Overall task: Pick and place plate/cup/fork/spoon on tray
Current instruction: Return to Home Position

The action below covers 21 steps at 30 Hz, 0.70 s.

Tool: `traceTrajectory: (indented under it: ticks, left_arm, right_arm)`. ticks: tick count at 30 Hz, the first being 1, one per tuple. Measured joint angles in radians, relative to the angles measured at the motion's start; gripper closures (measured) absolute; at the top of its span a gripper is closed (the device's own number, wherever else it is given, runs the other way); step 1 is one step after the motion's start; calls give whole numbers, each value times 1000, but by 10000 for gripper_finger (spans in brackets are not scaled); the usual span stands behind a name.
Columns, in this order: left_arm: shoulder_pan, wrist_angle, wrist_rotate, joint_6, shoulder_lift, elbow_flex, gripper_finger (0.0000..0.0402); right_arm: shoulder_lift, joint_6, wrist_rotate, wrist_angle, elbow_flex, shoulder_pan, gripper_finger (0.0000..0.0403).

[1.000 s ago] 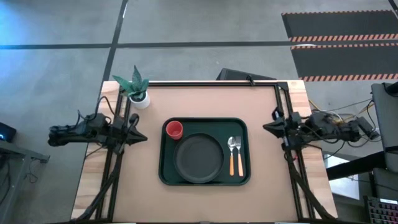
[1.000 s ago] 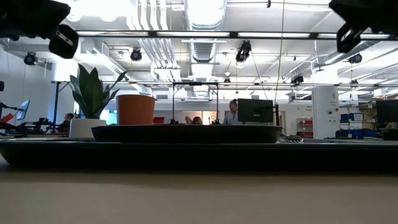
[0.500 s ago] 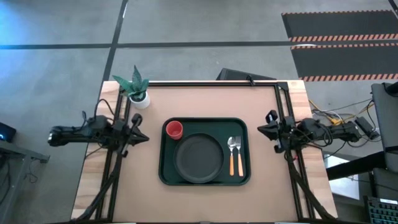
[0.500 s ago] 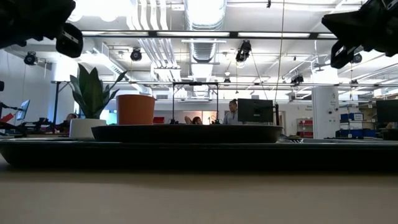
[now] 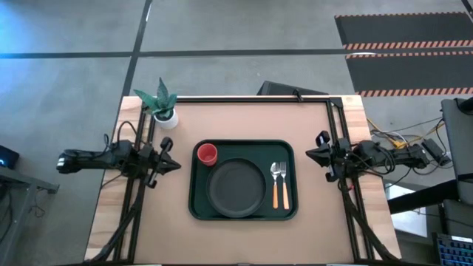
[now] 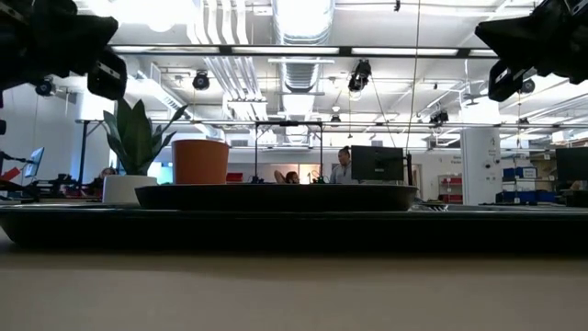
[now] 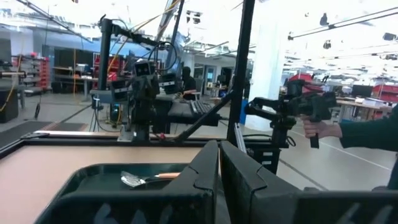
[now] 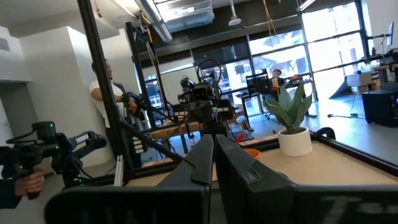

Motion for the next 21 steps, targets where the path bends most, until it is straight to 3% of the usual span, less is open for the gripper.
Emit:
traceTrajectory:
  ticks: [10, 21]
  left_arm:
    - [0, -15, -103, 0, 41, -1, 402]
    - [0, -16, -107, 8, 47, -2, 402]
  right_arm:
    - [26, 12, 0, -5, 0, 0, 394]
    - [39, -44, 2, -114, 1, -1, 394]
